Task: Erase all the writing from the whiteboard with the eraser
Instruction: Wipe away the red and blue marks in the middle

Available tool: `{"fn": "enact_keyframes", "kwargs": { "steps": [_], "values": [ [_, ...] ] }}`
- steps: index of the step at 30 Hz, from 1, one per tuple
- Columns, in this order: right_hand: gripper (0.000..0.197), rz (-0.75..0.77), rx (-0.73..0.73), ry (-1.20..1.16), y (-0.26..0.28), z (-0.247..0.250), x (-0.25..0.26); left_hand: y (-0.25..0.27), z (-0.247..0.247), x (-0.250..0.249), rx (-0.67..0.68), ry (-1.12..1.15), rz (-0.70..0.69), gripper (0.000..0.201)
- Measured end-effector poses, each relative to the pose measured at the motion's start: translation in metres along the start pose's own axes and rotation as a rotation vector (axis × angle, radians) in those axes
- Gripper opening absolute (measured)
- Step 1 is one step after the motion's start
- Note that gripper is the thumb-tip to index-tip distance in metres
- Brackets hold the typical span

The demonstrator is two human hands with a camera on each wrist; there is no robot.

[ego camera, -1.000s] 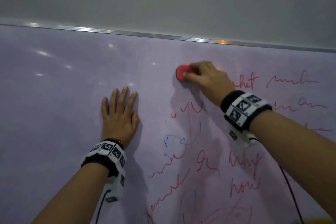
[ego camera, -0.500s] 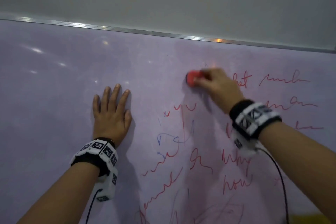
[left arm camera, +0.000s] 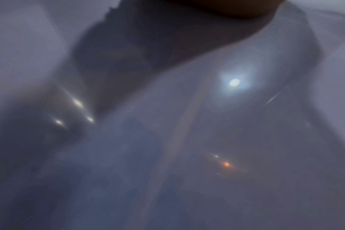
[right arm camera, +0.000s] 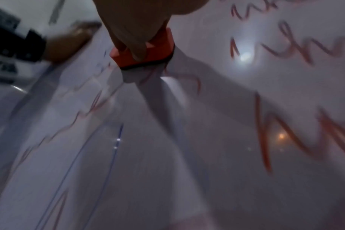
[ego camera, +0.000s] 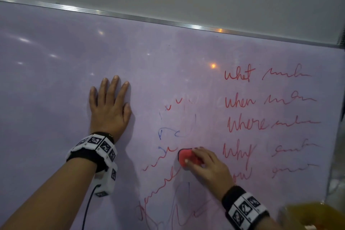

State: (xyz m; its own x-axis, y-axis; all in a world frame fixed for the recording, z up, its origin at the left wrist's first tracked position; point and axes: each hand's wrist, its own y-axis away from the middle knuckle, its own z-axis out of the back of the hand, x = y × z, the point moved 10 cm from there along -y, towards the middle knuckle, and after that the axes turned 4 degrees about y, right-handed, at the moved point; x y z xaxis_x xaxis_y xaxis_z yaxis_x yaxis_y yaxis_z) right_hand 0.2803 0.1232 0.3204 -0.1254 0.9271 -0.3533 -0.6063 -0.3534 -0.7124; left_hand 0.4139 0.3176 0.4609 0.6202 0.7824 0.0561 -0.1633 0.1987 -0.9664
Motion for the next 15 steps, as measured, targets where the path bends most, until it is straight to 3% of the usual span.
{"fn": "enact_keyframes", "kwargs": {
  "steps": [2, 3, 7, 10, 12, 13, 15],
  "values": [
    [0.023, 0.106, -0.097, 0.082, -0.021, 0.021, -0.001, 0.001, 0.0, -0.001, -0.004, 0.003, -0.004, 0.054],
    [0.023, 0.097, -0.113, 0.106, -0.044, 0.039, -0.004, 0.0, -0.001, -0.001, -0.003, 0.006, -0.004, 0.054],
    [0.028, -0.18, -0.258, 0.155, -0.129, 0.105, -0.063, 0.001, -0.002, 0.0, 0.021, -0.005, -0.003, 0.055],
    [0.028, -0.31, -0.39, 0.111, -0.149, 0.123, -0.084, 0.001, -0.001, 0.001, 0.018, -0.005, -0.007, 0.055],
    [0.031, -0.337, -0.405, 0.049, -0.13, 0.103, -0.071, 0.001, -0.001, 0.0, 0.014, -0.002, -0.008, 0.055],
    [0.029, -0.365, -0.358, -0.015, -0.11, 0.08, -0.061, 0.001, -0.001, 0.0, 0.008, 0.003, -0.009, 0.055],
    [0.036, -0.257, -0.201, -0.154, -0.058, 0.026, -0.01, 0.001, 0.0, -0.001, -0.011, 0.003, -0.016, 0.054]
  ]
}}
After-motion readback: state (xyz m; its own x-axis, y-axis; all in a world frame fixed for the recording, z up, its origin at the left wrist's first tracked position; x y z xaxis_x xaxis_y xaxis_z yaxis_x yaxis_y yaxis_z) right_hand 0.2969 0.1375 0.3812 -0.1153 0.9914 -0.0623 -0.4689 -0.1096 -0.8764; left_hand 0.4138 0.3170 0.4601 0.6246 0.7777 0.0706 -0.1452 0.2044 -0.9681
